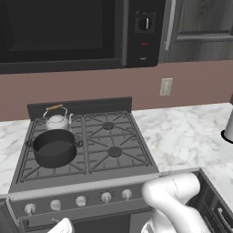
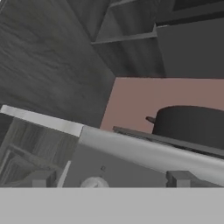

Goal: Pick the kettle from the cabinet and place it on a stove burner. Then pick the pot from the counter and place it on another stove burner. Finally, turn both burners on.

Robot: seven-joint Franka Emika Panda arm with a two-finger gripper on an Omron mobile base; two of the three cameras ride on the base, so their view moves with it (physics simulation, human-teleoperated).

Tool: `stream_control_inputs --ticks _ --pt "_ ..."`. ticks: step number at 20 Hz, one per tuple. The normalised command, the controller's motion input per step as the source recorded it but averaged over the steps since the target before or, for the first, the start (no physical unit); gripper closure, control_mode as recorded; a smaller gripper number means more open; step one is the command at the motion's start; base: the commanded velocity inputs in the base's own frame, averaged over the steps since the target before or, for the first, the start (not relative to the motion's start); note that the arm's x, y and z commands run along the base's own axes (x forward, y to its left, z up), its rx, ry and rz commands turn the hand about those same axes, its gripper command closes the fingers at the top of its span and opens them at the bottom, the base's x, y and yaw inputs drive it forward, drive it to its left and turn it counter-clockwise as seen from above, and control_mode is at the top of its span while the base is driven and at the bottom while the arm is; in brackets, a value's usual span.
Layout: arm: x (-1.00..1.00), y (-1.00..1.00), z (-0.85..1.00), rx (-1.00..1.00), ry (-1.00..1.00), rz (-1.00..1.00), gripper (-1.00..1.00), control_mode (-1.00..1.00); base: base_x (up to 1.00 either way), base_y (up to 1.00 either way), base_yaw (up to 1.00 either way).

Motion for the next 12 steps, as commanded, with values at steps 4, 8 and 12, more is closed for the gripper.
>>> stream_control_inputs --ticks 4,8,12 --pt "0.0 0.35 0.0 0.0 0.0 -0.11 -1.0 -1.0 0.0 0.0 0.0" --pt "0.0 0.3 0.0 0.0 0.0 -0.11 -1.0 -1.0 0.0 0.0 0.0" --pt "0.0 0.03 0.0 0.04 0.0 -0.06 -1.0 -1.0 0.0 0.0 0.0"
